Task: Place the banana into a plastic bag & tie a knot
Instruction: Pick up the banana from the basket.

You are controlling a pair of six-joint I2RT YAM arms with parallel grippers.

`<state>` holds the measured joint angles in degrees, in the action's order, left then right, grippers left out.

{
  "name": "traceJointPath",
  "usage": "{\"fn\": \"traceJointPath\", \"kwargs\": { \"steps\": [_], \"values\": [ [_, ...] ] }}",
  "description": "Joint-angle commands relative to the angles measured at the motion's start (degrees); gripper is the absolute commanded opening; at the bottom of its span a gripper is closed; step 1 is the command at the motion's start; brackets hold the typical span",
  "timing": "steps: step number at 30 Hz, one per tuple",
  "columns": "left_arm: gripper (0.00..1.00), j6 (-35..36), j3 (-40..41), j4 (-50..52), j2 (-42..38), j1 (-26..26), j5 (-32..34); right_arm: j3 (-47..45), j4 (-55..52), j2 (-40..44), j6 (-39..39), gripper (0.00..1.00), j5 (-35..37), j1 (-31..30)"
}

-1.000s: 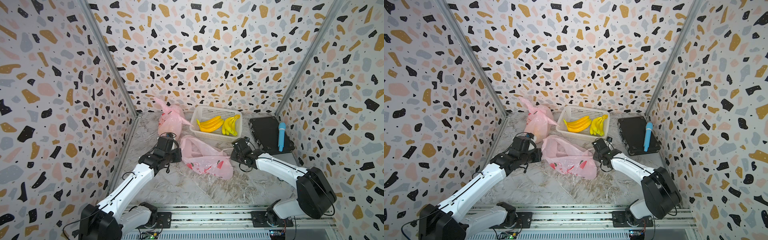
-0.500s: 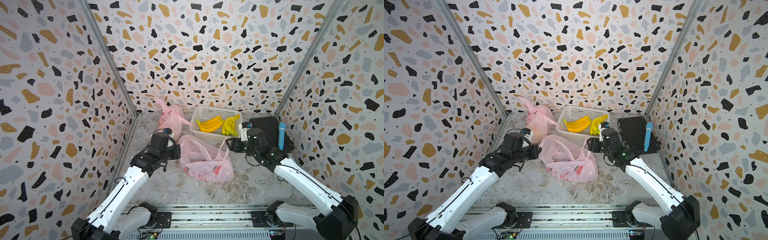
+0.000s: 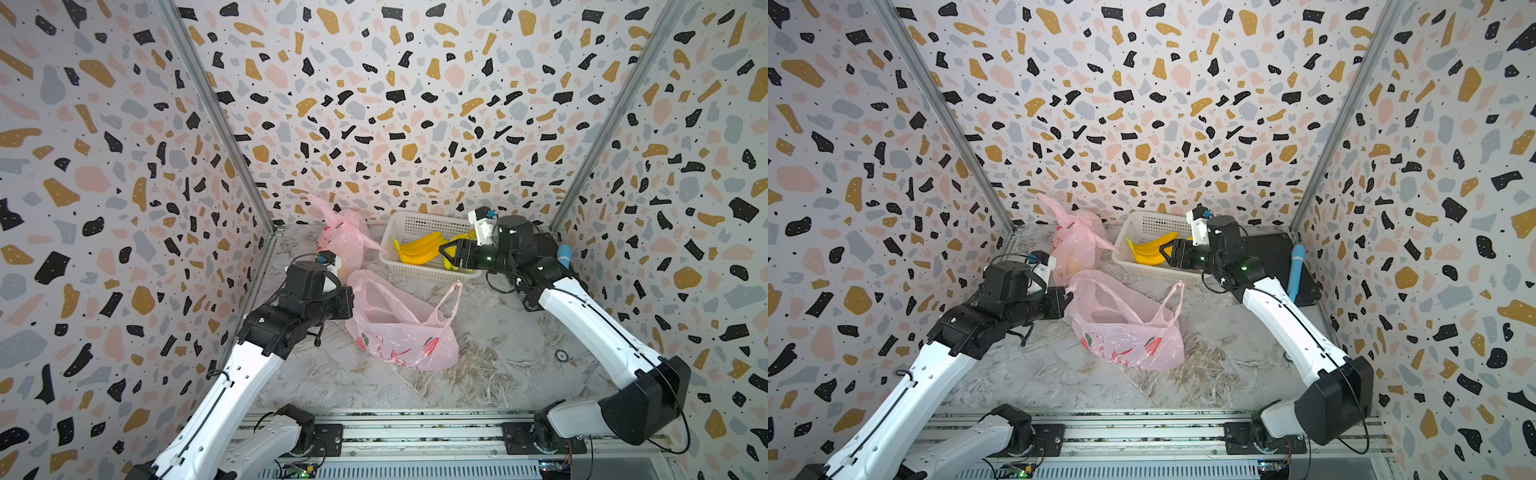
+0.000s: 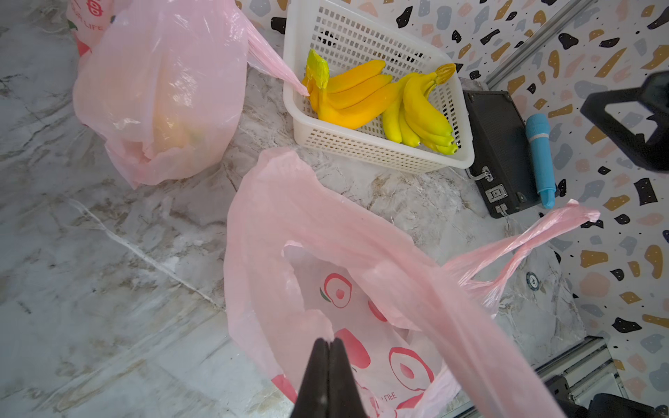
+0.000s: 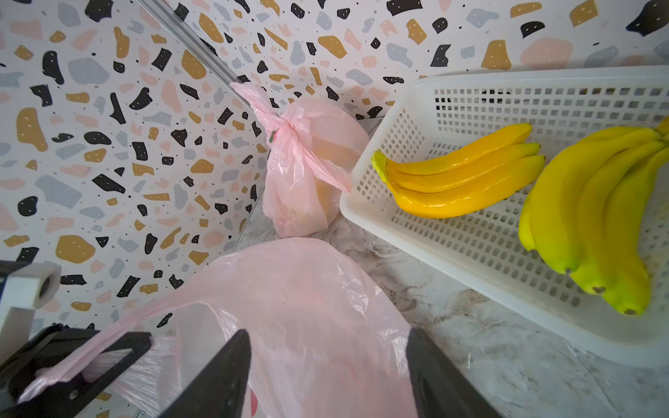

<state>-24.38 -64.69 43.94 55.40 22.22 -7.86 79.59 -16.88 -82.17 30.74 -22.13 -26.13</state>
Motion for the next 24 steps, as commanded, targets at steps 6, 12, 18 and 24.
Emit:
{"fn": "traceJointPath", "kwargs": {
  "steps": [6, 12, 18, 24],
  "values": [
    [0.00, 3.79, -5.71, 4.43, 0.42, -0.24, 1.77, 14.94, -0.84, -17.88, -11.09, 0.71, -0.98, 0.23],
    [0.00, 4.83, -7.70, 5.27, 2.40, -0.24, 1.67, 22.09, 2.36, -30.52, -20.13, 0.72, 0.85, 0.22],
    [0.00, 5.70, -8.78, 6.35, 3.05, -0.22, 2.49, 28.96, 3.41, -41.38, -23.45, 0.75, -0.35, -0.51],
    [0.00, 6.37, -9.81, 7.29, 3.38, -0.24, 3.50, 35.91, 2.90, -49.48, -24.90, 0.77, 0.85, -2.22]
  ]
}}
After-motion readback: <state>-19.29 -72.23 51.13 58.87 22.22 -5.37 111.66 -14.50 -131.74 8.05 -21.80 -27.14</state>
